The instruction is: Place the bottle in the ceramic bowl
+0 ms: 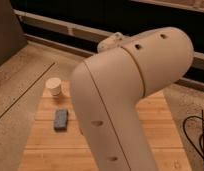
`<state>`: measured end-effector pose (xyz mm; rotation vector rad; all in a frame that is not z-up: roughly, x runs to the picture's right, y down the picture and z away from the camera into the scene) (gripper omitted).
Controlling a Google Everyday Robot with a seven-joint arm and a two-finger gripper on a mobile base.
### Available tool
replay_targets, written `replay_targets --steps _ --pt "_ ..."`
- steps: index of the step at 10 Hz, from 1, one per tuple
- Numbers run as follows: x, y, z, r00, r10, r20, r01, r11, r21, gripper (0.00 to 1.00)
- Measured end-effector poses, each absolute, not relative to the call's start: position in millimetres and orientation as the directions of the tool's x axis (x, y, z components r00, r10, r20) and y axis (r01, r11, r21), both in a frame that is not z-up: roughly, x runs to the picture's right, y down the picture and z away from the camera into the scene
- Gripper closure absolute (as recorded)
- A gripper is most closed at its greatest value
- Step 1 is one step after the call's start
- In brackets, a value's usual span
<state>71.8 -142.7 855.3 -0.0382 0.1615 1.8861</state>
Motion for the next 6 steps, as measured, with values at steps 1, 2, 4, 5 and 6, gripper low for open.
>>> replay_targets --steps 1,2,4,5,6 --pt "73 -143 852 -0.321 0.941 -0.105 -0.945 -0.312 0.096 0.31" --pt "74 -142 849 -0.323 0.941 -0.103 -0.945 -0.313 0.098 0.31" --pt "75 -141 840 -0.328 0.94 -0.096 -0.943 -0.318 0.102 0.31" --pt "75 -140 833 -0.333 0.939 -0.09 -0.941 -0.323 0.104 0.31" --pt "76 -139 827 -0.339 0.937 -0.085 -0.938 -0.33 0.105 0.31"
